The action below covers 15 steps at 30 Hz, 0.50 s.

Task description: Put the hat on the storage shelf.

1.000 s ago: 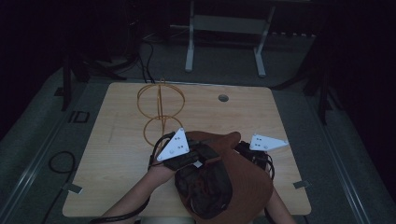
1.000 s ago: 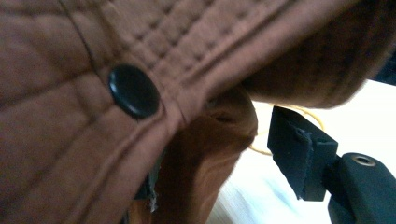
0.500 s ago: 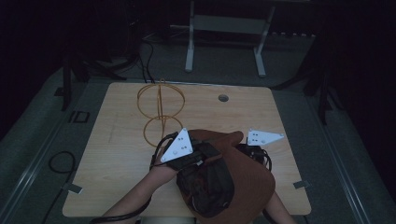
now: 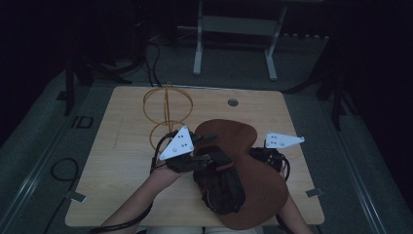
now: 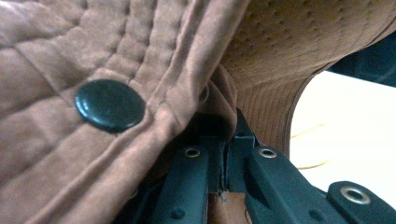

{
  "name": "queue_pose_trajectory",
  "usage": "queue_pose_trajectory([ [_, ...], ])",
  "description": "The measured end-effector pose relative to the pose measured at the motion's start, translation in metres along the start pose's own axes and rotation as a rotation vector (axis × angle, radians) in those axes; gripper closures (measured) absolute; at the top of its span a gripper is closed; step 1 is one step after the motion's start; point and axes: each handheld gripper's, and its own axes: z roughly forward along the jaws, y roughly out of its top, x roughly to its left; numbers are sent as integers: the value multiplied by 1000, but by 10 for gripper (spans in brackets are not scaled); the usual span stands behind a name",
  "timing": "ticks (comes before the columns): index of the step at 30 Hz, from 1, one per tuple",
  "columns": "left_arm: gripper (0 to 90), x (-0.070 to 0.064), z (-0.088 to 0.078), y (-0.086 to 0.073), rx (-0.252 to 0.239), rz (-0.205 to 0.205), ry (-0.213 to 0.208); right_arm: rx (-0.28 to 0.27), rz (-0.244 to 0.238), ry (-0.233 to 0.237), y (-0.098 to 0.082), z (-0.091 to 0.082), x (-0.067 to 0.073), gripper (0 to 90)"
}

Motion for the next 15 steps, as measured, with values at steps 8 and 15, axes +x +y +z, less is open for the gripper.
queue_pose_trajectory([
  [8, 454, 9, -25, -11, 13, -37, 49, -57, 16, -118, 10, -27, -17, 882],
  [15, 407, 6, -39, -32, 67, -52, 76, -116, 38, -227, 23, -44, -39, 882],
])
